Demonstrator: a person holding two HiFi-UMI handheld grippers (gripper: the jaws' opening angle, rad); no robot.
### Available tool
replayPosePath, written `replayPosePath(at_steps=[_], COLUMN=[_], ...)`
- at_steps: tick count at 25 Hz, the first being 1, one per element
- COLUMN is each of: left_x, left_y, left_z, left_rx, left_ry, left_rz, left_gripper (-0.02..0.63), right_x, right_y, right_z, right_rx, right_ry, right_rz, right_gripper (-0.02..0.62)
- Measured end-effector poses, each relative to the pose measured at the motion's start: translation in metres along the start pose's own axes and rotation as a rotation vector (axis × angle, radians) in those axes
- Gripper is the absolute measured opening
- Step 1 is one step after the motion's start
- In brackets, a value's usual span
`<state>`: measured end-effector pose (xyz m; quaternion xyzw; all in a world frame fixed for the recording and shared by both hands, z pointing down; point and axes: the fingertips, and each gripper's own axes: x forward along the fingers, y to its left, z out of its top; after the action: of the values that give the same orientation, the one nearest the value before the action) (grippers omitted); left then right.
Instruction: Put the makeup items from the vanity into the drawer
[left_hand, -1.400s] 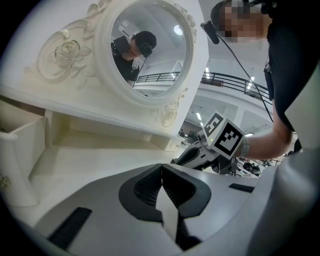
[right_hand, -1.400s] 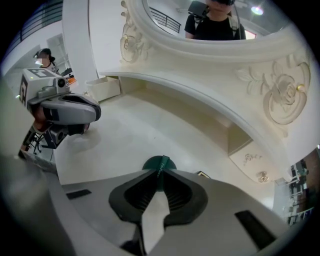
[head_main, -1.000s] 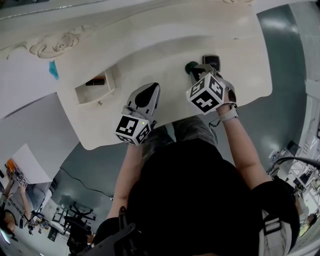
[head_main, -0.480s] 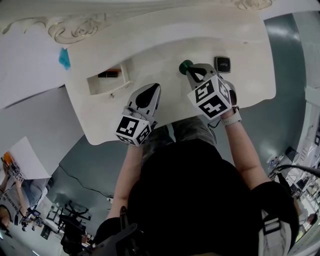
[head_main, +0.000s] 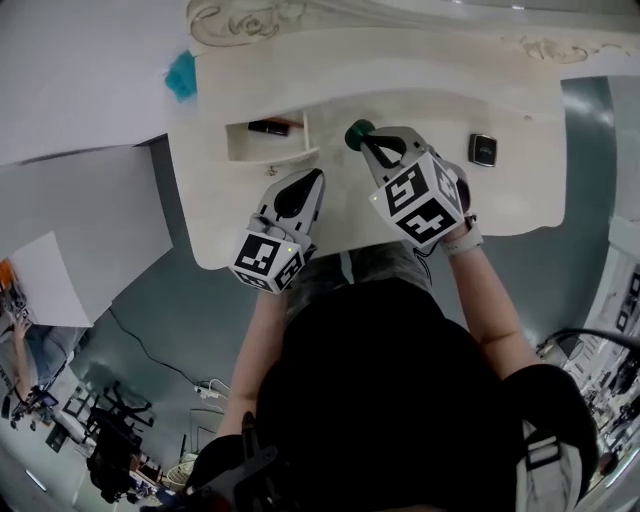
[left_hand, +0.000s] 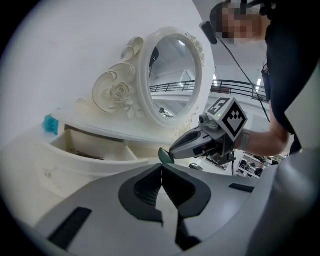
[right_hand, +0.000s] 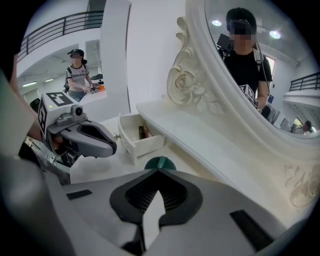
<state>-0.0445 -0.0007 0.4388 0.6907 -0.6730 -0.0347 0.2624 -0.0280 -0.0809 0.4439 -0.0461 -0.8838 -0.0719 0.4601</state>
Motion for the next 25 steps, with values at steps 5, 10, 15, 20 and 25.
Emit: replayPosePath(at_steps=[5, 10, 15, 20, 25], left_x=[-0.027, -0.054, -0.078, -0.103, -0.123], left_y=[0.025, 0.046, 0.066, 0.087, 0.108], left_z=[0.005, 0.006, 0.005, 0.002, 0.002], left_rx=[-0.019, -0.037, -0.058, -0.079, -0.092], left_ry=[-0.033, -0.068, -0.095, -0.109, -0.124], left_rz=[0.049, 0.106, 0.162, 0.214, 0.259], left_gripper=[0.014, 0.014, 0.014, 0.014, 0.014], right_x=[0.013, 0.031, 0.048, 0.068, 0.086], right_y=[0.020, 0.037, 0.049, 0.066, 0.081], right_z=[0.042, 0.069, 0.090, 0.107, 0.120], right_rx=[-0.061, -0.119, -0.157, -0.189, -0.221], right_ry=[-0.026, -0.029, -0.025, -0.013, 0.006], right_rz=[0.034, 0.050, 0.069, 0.105, 0.133], right_gripper=[0.021, 0.021, 0.021, 0.021, 0.023])
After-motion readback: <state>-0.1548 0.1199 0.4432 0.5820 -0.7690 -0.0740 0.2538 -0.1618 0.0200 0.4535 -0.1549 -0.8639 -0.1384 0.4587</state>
